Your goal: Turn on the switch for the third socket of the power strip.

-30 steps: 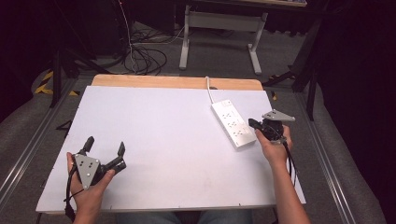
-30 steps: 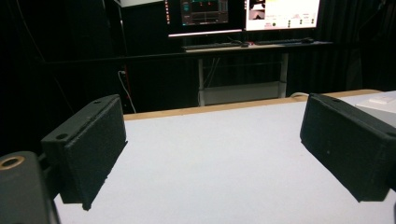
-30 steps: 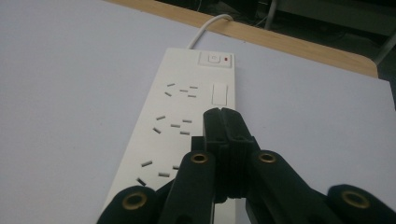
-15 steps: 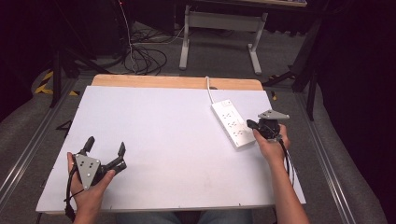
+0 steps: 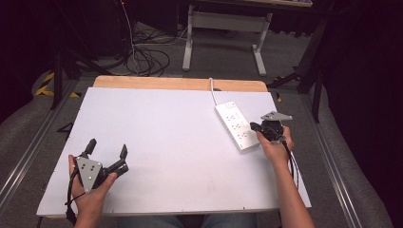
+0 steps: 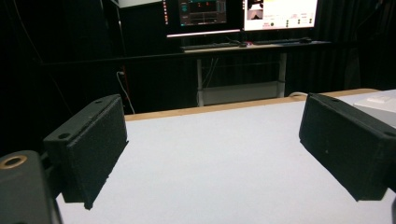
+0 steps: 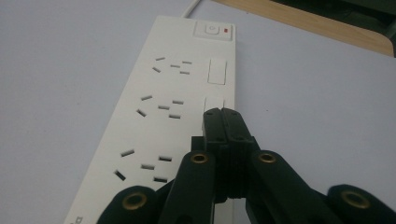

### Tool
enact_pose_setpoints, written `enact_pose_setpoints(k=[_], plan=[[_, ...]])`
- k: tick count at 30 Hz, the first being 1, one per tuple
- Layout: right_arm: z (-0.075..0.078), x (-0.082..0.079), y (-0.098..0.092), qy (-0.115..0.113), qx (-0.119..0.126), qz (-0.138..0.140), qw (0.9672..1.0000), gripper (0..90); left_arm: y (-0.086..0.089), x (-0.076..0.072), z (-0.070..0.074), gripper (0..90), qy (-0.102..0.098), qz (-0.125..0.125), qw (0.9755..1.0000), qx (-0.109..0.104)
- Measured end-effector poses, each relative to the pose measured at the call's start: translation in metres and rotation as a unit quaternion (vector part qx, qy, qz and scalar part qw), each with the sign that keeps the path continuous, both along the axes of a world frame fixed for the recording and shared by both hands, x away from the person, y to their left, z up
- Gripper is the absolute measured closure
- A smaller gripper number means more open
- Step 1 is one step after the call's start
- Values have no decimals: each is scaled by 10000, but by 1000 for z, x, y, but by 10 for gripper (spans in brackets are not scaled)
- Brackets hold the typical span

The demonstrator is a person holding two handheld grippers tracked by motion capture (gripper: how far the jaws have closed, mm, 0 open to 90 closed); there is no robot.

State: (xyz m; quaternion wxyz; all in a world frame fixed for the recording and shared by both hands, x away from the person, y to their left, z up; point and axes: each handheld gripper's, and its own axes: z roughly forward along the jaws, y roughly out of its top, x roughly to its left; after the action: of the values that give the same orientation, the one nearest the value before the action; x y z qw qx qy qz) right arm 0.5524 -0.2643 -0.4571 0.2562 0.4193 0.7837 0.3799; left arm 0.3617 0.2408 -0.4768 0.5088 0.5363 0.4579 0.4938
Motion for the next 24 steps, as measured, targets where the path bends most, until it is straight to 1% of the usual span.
enact_pose_setpoints(k=[10,15,24], plan=[[-2,1,0,42,-27,-17,10000,900,0,0,0,85,-1,-10,10000,6],[-5,2,3,68,-126,7,9999,900,0,0,0,85,-3,-12,10000,7],[-9,4,4,106,-164,-19,9998,900,-1,0,0,87,-4,-30,10000,-5]])
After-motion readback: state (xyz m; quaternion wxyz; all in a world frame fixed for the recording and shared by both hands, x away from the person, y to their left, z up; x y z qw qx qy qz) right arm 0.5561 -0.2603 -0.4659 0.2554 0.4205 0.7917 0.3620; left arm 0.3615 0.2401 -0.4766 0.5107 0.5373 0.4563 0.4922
